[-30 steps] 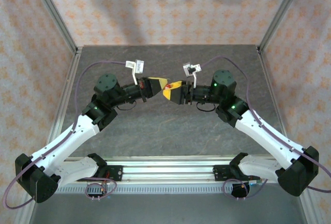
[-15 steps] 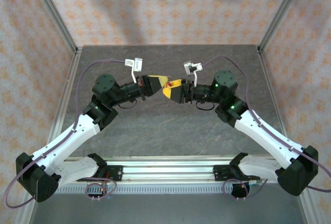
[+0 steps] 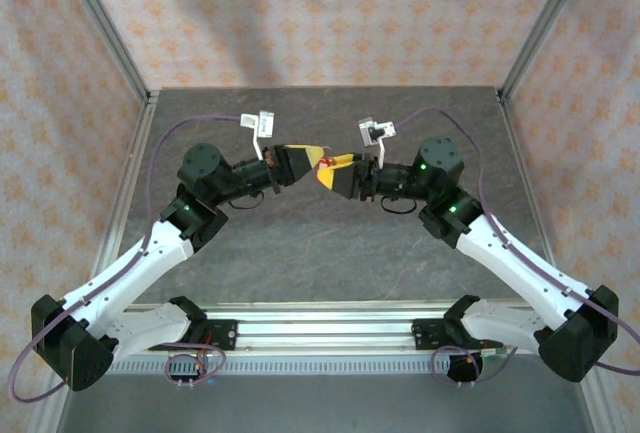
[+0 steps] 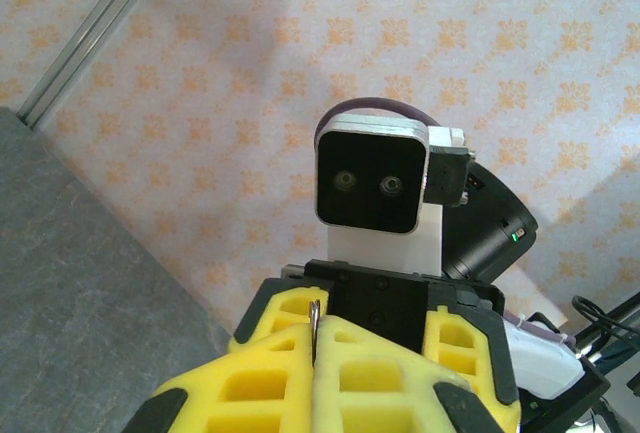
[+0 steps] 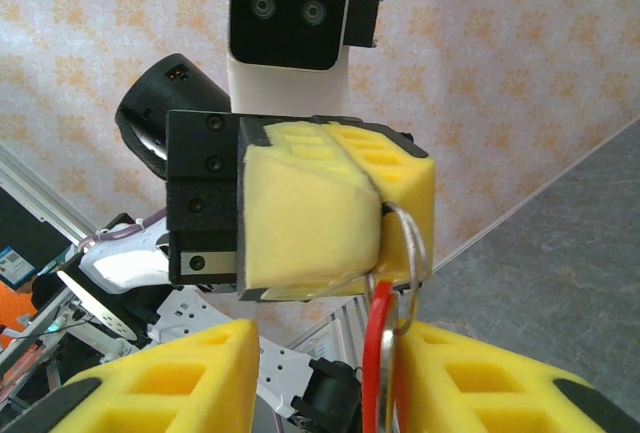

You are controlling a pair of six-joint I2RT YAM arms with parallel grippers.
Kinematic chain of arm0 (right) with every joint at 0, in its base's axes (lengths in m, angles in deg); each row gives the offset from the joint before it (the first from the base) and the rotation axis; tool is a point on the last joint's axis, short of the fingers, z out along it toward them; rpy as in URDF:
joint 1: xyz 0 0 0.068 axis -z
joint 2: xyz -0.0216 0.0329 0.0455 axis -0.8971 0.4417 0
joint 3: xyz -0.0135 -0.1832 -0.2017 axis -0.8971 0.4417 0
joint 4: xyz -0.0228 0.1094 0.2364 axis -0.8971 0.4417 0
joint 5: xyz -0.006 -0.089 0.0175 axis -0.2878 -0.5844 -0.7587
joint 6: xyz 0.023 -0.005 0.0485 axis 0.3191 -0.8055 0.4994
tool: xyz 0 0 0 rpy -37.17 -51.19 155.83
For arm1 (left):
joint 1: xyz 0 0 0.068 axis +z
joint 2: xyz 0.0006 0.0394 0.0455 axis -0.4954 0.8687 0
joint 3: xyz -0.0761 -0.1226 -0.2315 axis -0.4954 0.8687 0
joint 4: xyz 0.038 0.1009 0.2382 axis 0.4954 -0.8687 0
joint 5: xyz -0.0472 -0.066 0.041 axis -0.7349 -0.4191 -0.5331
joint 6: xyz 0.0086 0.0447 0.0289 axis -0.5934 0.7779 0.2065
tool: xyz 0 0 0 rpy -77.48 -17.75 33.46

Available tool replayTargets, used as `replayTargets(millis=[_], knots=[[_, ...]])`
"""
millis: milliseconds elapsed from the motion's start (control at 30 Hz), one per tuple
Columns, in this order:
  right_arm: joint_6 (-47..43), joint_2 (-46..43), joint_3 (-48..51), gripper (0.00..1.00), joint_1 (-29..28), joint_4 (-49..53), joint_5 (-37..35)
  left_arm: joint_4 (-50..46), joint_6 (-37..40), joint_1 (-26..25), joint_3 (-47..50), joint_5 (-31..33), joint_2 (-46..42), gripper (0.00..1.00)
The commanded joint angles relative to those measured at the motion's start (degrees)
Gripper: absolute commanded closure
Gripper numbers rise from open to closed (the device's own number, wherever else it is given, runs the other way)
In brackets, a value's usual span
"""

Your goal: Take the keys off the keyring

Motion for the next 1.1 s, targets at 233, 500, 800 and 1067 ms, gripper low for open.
replayTargets(millis=[233,500,800,1067], knots=[[2.90,-0.37,1.24,0.64,0.30,-6.24,0.19,6.21,-2.86,1.17,1.14,-2.53,-0.62,1.00],[2.91,-0.88,1.17,0.75,0.63,-5.65,-1.37,7.29,-3.48,1.41,1.83,-2.95,-0.82,1.00],[3.91,-1.21,1.67,0.83,0.91,-6.66,-2.15,8.49,-4.35,1.92,2.50,-2.97,-1.10,1.00],[3.85,-1.15,2.28,0.51,0.91,-6.09,-3.46,9.80,-5.34,1.88,2.61,-3.04,-1.14,1.00]])
